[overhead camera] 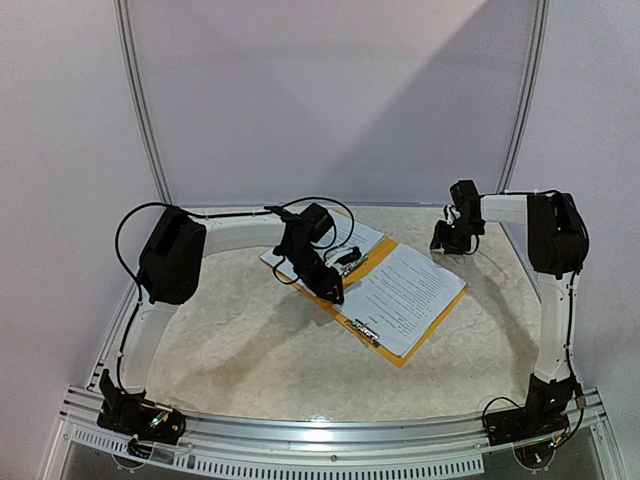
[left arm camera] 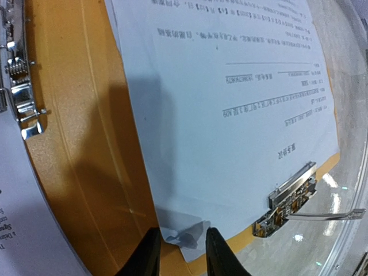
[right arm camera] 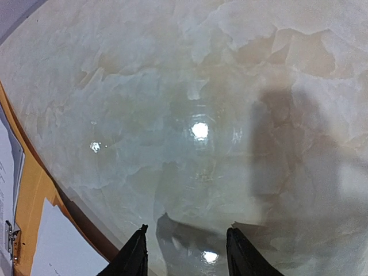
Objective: Put the files into the folder
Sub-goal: Adjust the file in the folder with some files.
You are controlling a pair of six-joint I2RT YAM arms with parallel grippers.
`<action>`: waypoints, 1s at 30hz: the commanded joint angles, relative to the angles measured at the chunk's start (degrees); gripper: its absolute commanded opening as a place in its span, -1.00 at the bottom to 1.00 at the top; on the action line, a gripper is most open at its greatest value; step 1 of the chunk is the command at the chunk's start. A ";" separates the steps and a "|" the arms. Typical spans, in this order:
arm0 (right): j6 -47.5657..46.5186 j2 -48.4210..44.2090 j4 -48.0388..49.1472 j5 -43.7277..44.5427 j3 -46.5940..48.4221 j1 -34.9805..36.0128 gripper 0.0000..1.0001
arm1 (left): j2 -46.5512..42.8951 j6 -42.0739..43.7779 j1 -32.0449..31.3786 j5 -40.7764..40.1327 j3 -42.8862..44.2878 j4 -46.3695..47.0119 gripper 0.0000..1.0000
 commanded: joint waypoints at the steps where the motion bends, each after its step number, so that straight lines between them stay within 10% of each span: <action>1: 2.62 0.73 -1.30 -5.16 -2.43 0.08 -0.06 | 1.55 -0.36 -0.56 1.83 0.93 -1.15 -0.46; 10: 5.29 0.48 0.87 -7.21 -4.64 0.12 -0.07 | 1.06 0.21 -0.56 2.53 0.65 -2.75 -0.98; 30: 7.52 -6.92 3.69 -8.02 -13.74 0.69 -0.17 | 0.39 3.29 -0.47 -0.48 0.26 -4.51 -1.00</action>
